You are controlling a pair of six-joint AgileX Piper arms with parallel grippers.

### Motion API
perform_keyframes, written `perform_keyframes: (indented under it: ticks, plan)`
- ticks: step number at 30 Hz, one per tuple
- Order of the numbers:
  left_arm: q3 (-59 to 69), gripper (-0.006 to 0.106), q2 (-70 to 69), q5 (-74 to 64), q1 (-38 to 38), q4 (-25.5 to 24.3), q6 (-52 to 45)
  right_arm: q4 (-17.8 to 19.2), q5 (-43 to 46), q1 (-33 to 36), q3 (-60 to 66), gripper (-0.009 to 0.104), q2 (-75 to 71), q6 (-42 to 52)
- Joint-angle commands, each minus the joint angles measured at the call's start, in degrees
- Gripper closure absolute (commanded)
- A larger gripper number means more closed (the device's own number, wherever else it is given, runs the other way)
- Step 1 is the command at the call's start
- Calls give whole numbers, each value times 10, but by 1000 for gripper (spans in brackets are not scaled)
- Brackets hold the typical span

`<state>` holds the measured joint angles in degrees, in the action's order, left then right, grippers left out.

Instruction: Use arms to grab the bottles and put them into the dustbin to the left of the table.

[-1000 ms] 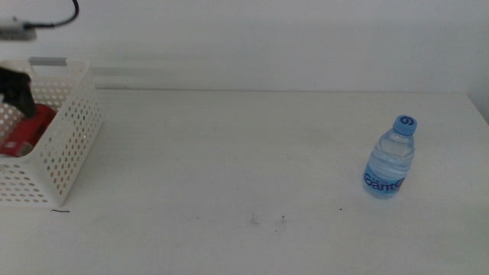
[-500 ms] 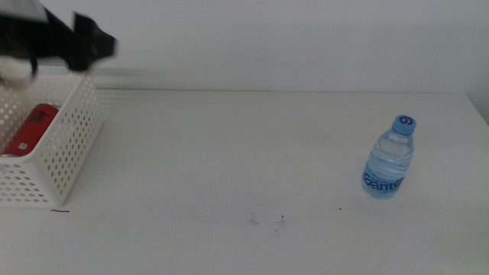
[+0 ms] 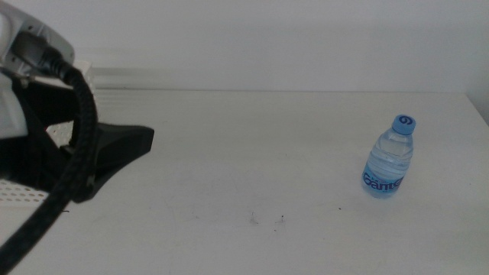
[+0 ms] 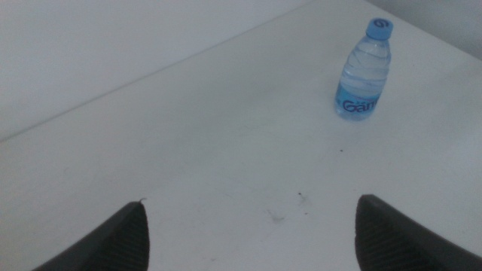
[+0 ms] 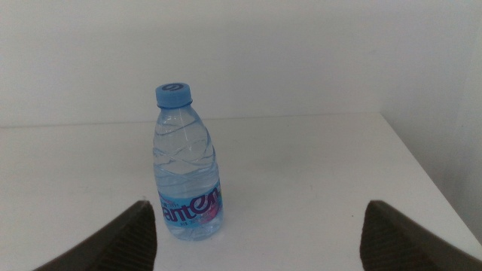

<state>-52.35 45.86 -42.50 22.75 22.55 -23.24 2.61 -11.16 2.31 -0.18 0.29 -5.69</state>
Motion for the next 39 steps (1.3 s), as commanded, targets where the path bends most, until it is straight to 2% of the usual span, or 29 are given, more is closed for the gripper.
perform_keyframes:
  ticks: [1, 15, 18, 22, 28, 35, 39]
  plan:
    - [-4, 7, -10, -1, 26, -48, 67, 1, 7, -3, 2, 4, -3, 2]
    - [-4, 7, -12, 11, 33, -41, 68, 1, 7, -3, 2, 4, -3, 2]
    - [-4, 7, -12, 11, 33, -41, 68, 44, 80, -3, 2, 4, -3, 14]
    - [-4, 7, -12, 11, 33, -41, 68, 47, 193, -1, 2, 4, 19, -2]
    - [-4, 7, -12, 11, 33, -41, 68, 48, 344, -1, 2, 4, 207, -7]
    - [-4, 7, -12, 11, 33, -41, 68, 48, 555, -1, 2, 4, 424, -74]
    - [-4, 7, -12, 12, 33, -43, 68, 96, 699, -1, 2, 4, 531, -102]
